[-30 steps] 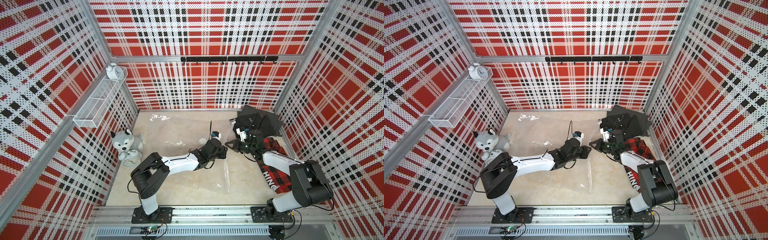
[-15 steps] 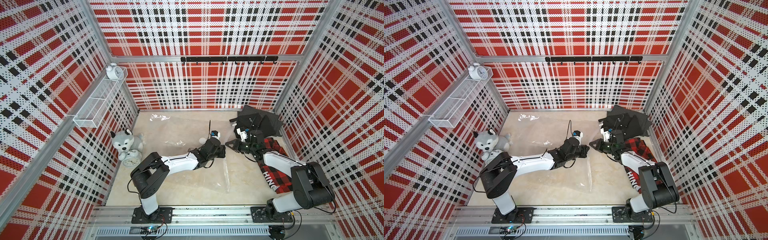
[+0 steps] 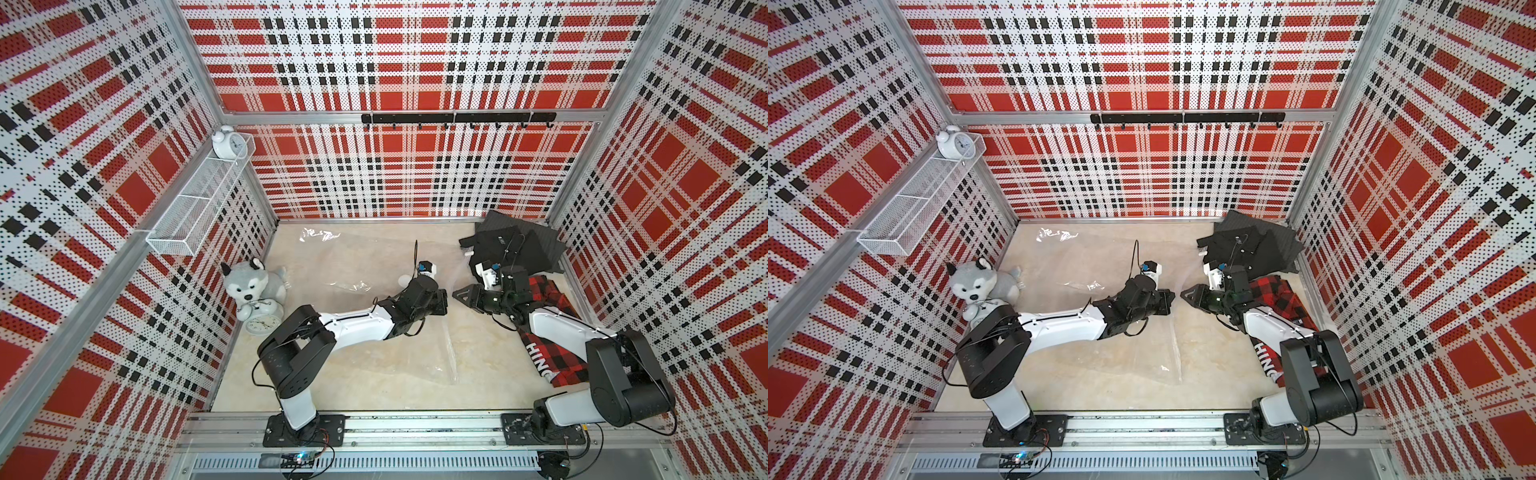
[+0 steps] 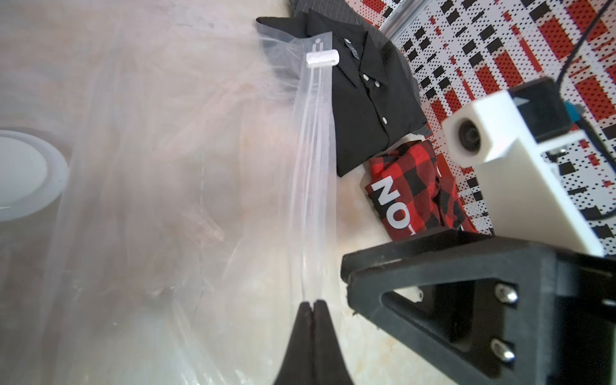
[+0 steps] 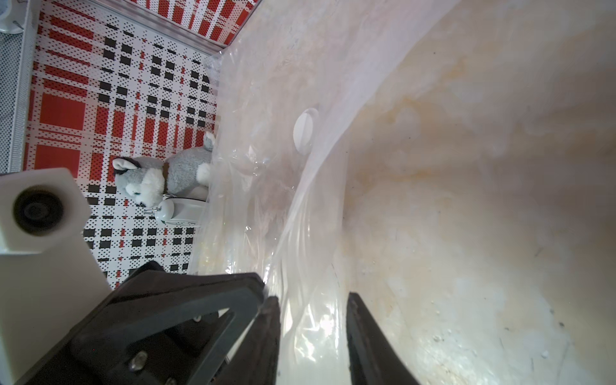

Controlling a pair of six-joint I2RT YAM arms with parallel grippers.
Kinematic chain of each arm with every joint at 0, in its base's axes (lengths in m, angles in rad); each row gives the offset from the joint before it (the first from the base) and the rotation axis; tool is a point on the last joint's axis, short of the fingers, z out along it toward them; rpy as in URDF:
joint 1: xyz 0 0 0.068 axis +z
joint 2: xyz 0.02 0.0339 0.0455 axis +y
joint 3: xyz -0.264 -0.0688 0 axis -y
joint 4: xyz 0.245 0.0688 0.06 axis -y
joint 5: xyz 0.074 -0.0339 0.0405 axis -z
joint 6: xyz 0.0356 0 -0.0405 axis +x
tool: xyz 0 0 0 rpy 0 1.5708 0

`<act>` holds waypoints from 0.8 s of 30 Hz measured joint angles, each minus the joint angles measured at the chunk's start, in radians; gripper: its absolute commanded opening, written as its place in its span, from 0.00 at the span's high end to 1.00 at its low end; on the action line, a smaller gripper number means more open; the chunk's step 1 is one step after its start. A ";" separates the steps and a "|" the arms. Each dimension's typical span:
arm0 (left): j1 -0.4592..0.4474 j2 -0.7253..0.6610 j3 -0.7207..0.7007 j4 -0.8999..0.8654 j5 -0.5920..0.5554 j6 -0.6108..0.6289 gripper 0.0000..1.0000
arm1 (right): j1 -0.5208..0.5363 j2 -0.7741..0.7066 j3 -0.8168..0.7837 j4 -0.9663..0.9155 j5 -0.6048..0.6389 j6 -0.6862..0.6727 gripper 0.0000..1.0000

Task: Place the folded shirt into the vacuum bag
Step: Open the vacuum bag at the center of the board.

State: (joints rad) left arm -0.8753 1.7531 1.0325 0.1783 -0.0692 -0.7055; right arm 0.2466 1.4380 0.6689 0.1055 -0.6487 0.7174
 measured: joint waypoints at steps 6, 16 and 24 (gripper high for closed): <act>0.000 -0.011 -0.016 -0.004 -0.010 0.000 1.00 | 0.000 0.034 0.000 0.026 -0.006 0.004 0.64; 0.008 -0.027 -0.032 -0.010 -0.018 0.000 1.00 | 0.000 0.097 -0.001 0.065 -0.013 0.010 0.70; 0.011 -0.030 -0.035 -0.013 -0.018 0.000 1.00 | 0.000 0.105 -0.016 0.071 0.001 0.008 0.64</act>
State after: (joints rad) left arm -0.8642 1.7233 0.9974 0.1650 -0.0875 -0.7052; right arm 0.2466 1.5425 0.6529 0.1768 -0.6479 0.7258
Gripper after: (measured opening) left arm 0.045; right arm 0.357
